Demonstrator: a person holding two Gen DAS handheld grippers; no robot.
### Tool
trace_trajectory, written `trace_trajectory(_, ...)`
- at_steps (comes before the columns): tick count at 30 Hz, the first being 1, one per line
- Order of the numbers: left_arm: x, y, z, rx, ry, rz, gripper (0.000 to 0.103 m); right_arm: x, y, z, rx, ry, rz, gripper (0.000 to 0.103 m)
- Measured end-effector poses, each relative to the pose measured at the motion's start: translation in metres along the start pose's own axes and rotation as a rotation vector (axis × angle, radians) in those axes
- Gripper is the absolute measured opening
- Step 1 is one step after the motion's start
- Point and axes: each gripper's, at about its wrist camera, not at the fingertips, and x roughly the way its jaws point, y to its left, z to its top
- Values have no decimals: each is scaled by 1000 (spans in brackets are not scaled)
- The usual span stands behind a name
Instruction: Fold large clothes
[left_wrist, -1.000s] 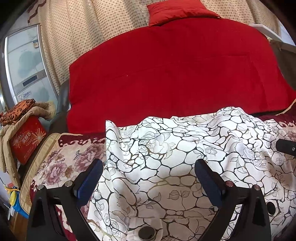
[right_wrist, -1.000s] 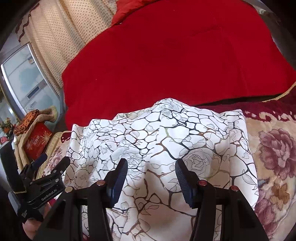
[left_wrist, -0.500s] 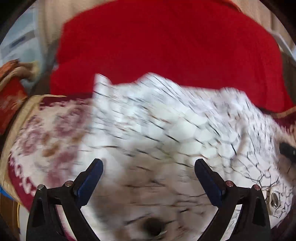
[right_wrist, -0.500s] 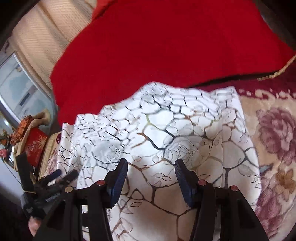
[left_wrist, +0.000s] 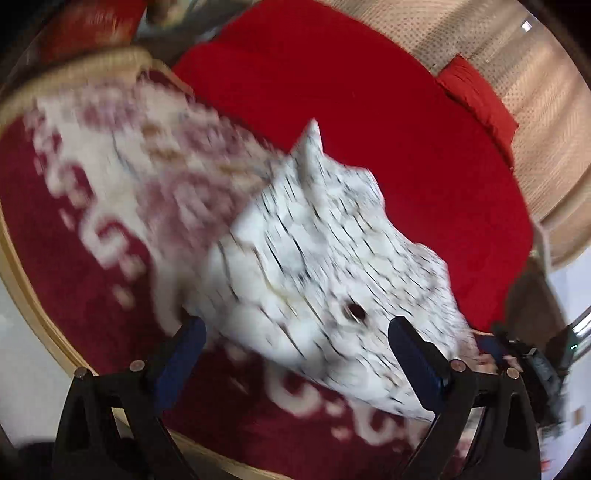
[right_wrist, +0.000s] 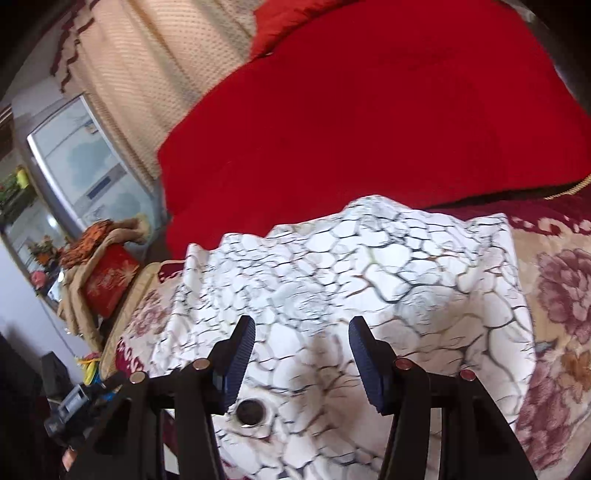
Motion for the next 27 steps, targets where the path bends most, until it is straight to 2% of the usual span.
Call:
trace_trajectory(2, 10, 4, -7, -76, 32, -83, 96, 0, 3, -3, -2, 3, 10, 57)
trace_trajectory(4, 21, 10, -10, -158, 42, -145, 77, -1, 4, -5, 0, 2, 14, 57)
trace_trajectory(6, 32, 20, -9, -241, 38, -183, 74, -2, 1, -5, 4, 1, 15, 57)
trace_trajectory(10, 47, 30, 2, -407, 20, -257, 73, -3, -10, -5, 23, 6, 9, 57)
trace_trajectory(13, 54, 22, 5, -439, 31, -247, 73, -1, -17, -4, 40, 11, 8, 57)
trace_trajectory(18, 25, 13, -12, -378, -10, -195, 74, 1, -20, -4, 31, 19, 6, 57)
trace_trajectory(20, 25, 21, -21, -440, 7, -177, 74, 2, -21, -4, 27, 22, 6, 57)
trace_trajectory(23, 46, 33, -30, -527, 66, -182, 74, 5, -28, -1, 62, 31, 14, 57)
trace_trajectory(27, 56, 35, -17, -560, 41, -219, 78, 0, -28, 1, 65, 12, 16, 57)
